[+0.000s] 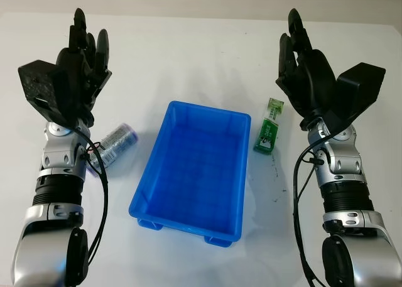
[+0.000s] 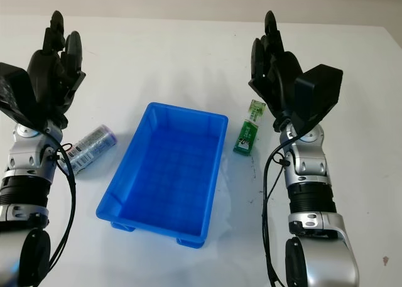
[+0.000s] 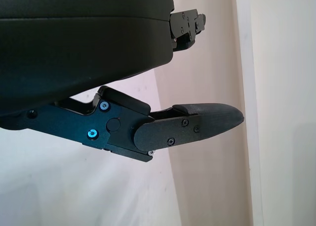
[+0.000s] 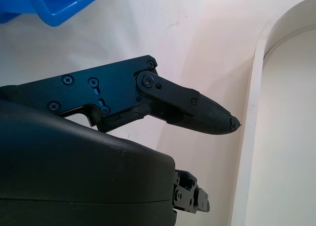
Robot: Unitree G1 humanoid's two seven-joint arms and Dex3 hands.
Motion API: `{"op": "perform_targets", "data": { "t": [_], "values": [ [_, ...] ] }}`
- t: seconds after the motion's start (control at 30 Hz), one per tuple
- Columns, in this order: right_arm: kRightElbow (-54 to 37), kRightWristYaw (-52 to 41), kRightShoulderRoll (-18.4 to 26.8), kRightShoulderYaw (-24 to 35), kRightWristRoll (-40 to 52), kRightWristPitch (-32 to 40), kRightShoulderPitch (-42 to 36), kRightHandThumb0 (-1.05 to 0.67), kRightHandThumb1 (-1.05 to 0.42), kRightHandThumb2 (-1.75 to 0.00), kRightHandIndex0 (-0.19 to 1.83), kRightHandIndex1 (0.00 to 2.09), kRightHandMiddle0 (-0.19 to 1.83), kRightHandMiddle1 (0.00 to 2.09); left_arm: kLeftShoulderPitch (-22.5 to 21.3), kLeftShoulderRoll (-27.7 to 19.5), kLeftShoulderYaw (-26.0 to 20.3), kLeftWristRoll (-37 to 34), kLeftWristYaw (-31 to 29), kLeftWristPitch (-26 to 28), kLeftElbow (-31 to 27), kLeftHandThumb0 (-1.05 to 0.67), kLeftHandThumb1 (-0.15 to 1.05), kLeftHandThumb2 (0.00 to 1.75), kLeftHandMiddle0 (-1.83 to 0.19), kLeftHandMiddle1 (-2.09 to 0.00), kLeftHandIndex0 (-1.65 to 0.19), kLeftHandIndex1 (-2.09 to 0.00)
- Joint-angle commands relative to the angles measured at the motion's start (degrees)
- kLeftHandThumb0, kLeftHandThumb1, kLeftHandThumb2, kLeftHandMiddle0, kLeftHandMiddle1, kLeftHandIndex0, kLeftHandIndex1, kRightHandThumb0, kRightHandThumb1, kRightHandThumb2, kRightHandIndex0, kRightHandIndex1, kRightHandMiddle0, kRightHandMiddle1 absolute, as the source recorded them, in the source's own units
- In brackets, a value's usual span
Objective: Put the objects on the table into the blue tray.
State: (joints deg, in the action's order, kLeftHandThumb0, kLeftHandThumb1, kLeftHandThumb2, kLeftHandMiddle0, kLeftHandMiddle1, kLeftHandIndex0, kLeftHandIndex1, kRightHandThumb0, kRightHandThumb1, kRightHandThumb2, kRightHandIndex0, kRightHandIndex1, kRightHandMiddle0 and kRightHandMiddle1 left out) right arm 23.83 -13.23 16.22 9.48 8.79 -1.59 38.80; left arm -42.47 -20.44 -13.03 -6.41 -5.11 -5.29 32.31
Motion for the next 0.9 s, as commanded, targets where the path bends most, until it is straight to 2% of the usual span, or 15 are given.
{"op": "perform_targets", "data": {
  "t": [0.0, 0.27, 0.4, 0.43, 0.53, 0.57, 0.63, 0.67, 0.77, 0.87],
  "values": [
    [-1.43, -0.16, 0.18, 0.20, 0.30, 0.68, -1.20, -0.73, -1.05, -0.75, -0.19, 0.00, -0.19, 0.00, -0.12, -0.79, -0.09, 0.27, -0.25, -0.50, -0.75, -0.69, 1.05, 0.54, 0.13, -0.06, 0.14, -0.06],
    [0.90, -0.13, -0.36, -0.91, -0.79, 1.25, -0.63, -0.72, -1.05, -0.75, -0.19, 0.00, -0.19, 0.00, -0.53, -0.19, 0.48, 0.43, -1.46, -0.22, 0.63, -0.68, 1.05, 0.55, 0.16, -0.04, 0.18, -0.04],
    [1.17, -1.94, 1.56, -0.72, -1.29, -0.18, -0.64, -0.70, -1.05, -0.72, -0.19, 0.00, -0.19, 0.00, 0.21, -0.27, 1.06, 0.81, -1.74, -0.29, 0.21, -0.66, 1.05, 0.59, 0.17, -0.05, 0.19, -0.04],
    [1.07, -2.87, 2.25, -0.11, -0.70, -0.09, -0.41, -0.69, -1.05, -0.65, -0.19, 0.00, -0.19, 0.00, 0.52, -0.36, 1.08, 0.79, -1.91, -0.33, -0.08, -0.66, 1.05, 0.60, 0.18, -0.05, 0.19, -0.04],
    [1.02, -5.53, 6.85, -0.14, -2.32, -0.04, 1.40, -0.62, -1.05, -0.44, -0.19, 0.00, -0.19, 0.01, 1.40, -0.40, 0.69, 0.33, -2.38, -0.50, -0.90, -0.67, 1.05, 0.60, 0.18, -0.05, 0.19, -0.04],
    [0.91, -5.98, 8.92, -0.86, -4.10, 0.10, 2.34, -0.60, -1.04, -0.28, -0.12, 0.04, -0.09, 0.06, 1.60, -0.41, 0.53, 0.18, -2.48, -0.59, -0.99, -0.68, 1.05, 0.58, 0.17, -0.05, 0.18, -0.04],
    [0.93, -7.49, 13.19, -2.67, -8.08, -0.82, 4.13, -0.51, -0.98, -0.13, 0.01, 0.11, 0.04, 0.14, 1.96, -0.55, 0.32, 0.11, -2.57, -0.96, -1.03, -0.68, 1.05, 0.57, 0.16, -0.06, 0.17, -0.05],
    [1.03, -8.63, 15.31, -3.69, -9.97, -1.53, 5.04, -0.42, -0.92, -0.07, 0.14, 0.17, 0.13, 0.19, 2.10, -0.70, 0.37, 0.30, -2.55, -1.05, -1.08, -0.69, 1.05, 0.56, 0.16, -0.06, 0.16, -0.05],
    [2.30, -10.99, 21.25, -7.41, -16.85, -6.73, 7.77, -0.29, -0.81, -0.02, 0.32, 0.26, 0.25, 0.27, 2.42, -0.97, 0.31, 0.37, -2.61, -0.76, -1.39, -0.69, 1.05, 0.56, 0.16, -0.06, 0.16, -0.06],
    [5.69, -11.50, 26.06, -11.61, -24.23, -14.77, 10.34, -0.26, -0.74, -0.02, 0.37, 0.28, 0.33, 0.31, 2.48, -1.04, 0.48, 0.71, -2.47, -0.62, -1.42, -0.69, 1.05, 0.56, 0.16, -0.06, 0.16, -0.06]
  ]
}}
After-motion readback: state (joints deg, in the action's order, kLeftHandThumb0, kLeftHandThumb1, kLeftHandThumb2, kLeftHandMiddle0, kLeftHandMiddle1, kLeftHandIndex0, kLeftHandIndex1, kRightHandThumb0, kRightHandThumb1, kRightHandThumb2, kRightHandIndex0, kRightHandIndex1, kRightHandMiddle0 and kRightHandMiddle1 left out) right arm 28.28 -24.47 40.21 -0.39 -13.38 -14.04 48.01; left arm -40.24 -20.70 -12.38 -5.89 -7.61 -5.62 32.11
